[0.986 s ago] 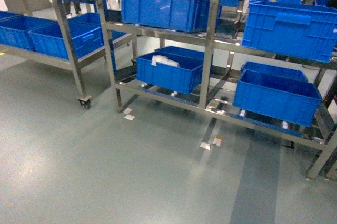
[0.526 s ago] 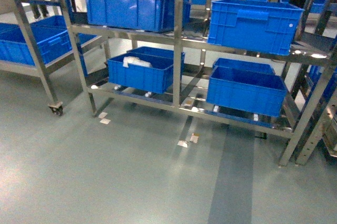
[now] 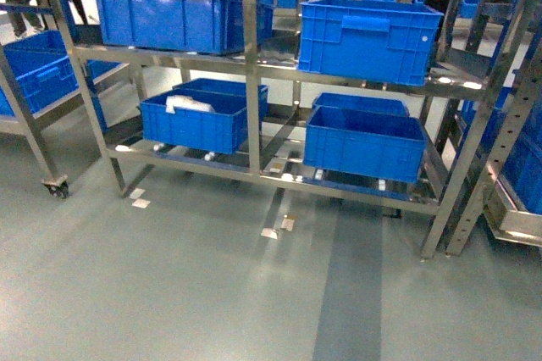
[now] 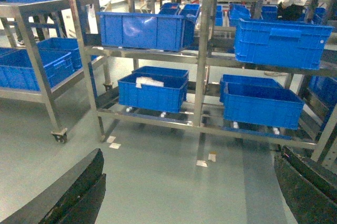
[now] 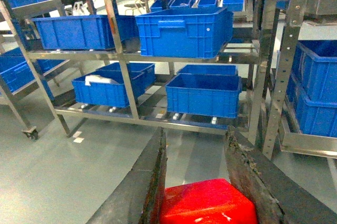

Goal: Pick red block from blue box to shelf

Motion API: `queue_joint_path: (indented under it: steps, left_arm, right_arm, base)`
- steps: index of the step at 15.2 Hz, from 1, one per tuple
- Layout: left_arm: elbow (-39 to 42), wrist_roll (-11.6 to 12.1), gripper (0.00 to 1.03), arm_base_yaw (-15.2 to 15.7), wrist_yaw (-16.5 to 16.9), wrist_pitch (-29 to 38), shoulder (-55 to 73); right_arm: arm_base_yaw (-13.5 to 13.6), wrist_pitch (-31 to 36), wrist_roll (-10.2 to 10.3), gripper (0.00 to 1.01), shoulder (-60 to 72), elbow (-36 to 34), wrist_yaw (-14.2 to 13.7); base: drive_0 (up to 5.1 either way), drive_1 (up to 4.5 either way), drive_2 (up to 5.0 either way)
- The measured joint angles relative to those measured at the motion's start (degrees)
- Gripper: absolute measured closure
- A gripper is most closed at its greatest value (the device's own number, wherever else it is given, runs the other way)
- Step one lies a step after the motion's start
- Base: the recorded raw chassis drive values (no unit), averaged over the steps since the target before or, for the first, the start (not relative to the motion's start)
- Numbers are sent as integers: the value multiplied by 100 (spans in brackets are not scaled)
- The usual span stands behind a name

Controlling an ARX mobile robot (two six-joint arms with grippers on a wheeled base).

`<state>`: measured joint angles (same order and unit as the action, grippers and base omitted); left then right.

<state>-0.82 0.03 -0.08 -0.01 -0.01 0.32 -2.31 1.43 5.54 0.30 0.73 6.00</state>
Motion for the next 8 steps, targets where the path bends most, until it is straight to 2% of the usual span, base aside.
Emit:
queue_joint_path:
  steps: [5, 8]
  left_arm:
    - [0, 0, 5, 0, -2, -24, 0]
    - [0, 0, 5, 7, -4, -22, 0]
  right_arm:
    - [0, -13, -2, 73, 0, 0, 0]
    - [0, -13, 0, 73, 0, 0, 2]
  base:
    - [-11, 379, -402]
    - [-133, 208, -473]
